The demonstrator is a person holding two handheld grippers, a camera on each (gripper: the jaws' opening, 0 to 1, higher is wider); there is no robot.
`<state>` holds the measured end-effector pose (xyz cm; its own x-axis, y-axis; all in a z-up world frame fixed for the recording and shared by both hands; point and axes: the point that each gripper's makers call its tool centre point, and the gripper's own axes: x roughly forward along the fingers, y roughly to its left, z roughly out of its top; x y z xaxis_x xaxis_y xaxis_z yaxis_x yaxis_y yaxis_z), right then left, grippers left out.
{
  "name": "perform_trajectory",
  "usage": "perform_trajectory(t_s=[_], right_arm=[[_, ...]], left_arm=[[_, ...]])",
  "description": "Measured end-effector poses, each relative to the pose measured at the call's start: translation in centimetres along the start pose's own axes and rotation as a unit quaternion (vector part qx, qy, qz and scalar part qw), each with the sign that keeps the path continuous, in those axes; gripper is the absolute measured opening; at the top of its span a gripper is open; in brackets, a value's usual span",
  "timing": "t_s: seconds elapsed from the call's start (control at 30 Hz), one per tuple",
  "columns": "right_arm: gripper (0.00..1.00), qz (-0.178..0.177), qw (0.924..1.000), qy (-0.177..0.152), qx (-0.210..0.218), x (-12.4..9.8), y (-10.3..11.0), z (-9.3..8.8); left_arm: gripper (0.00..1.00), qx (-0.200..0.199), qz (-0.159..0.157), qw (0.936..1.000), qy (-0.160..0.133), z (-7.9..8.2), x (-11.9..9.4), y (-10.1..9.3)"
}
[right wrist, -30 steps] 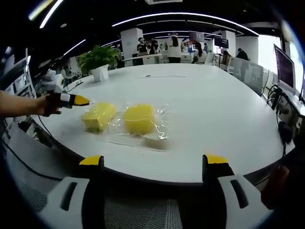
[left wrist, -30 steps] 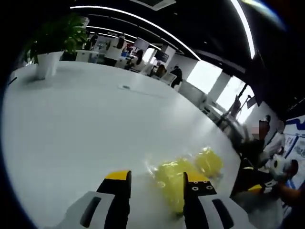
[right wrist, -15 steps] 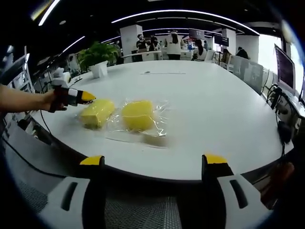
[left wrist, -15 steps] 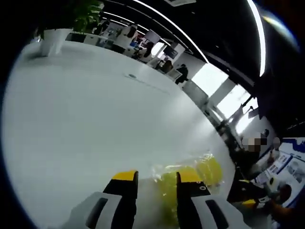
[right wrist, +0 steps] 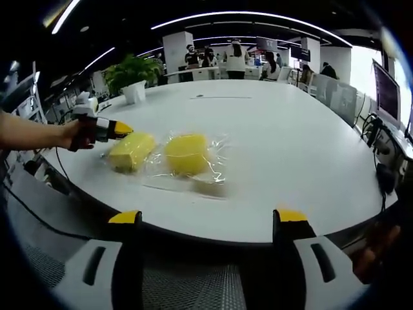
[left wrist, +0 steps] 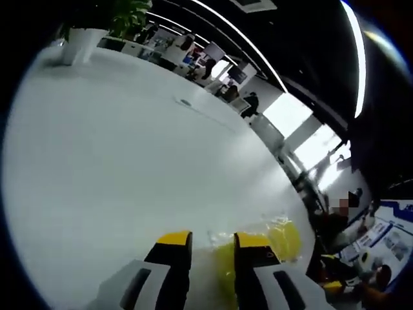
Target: Compare the silicone blocks by pressing each to a similar depth, holding the contact briefly, and releasing to observe deformation and rebound differences across the visible hardness samples.
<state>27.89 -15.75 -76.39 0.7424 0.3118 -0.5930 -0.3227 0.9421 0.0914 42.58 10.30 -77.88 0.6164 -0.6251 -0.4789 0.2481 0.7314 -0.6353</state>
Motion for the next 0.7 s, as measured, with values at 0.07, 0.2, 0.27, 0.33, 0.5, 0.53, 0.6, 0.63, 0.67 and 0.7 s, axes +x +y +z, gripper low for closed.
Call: perform_trajectory(t_s=[0.07,0.2,0.27,0.33,0.5,0.53,0.6,0.63,0.67,0.7], right_arm=[[0.77,0.000,1.0000,0.000,0.000,0.04,-0.01,0.01],[0.77,0.000,1.0000,0.000,0.000,0.08,0.02,0.02],[0.77,-0.001,1.0000,0.000,0.001,0.09,0.02,0.04],[0.77,-0.001,1.0000,-0.001,0.001,0.12,0.01,0.06],[0.77,-0.001,1.0000,-0.002,0.002,0.16,0.04,0.08],[0.77,-0.001,1.0000,-0.002,0.002,0.17,0.06,0.08],[0.77,0.000,1.0000,-0.002,0.002,0.18,0.07,0.08],[0.77,0.000,1.0000,-0.002,0.002,0.18,0.07,0.08],[0.77,0.000,1.0000,-0.002,0.002,0.18,0.07,0.06],[0.77,0.000,1.0000,-0.002,0.001,0.17,0.07,0.05]], left_arm=[[0.23,0.002,-0.001,1.0000,0.000,-0.04,0.19,-0.10],[0.16,-0.008,-0.010,0.9999,-0.003,0.07,0.47,-0.26],[0.15,-0.017,-0.012,0.9998,-0.005,0.11,0.62,-0.13],[0.14,-0.024,-0.014,0.9996,-0.006,0.14,0.66,-0.09],[0.10,-0.054,-0.028,0.9980,-0.016,0.61,0.62,0.08],[0.09,-0.057,-0.029,0.9978,-0.017,0.62,0.61,0.12],[0.07,-0.070,-0.033,0.9968,-0.019,0.64,0.59,0.17],[0.07,-0.072,-0.034,0.9967,-0.020,0.62,0.58,0.18],[0.07,-0.072,-0.034,0.9966,-0.021,0.57,0.60,0.19],[0.07,-0.071,-0.034,0.9967,-0.021,0.53,0.61,0.20]])
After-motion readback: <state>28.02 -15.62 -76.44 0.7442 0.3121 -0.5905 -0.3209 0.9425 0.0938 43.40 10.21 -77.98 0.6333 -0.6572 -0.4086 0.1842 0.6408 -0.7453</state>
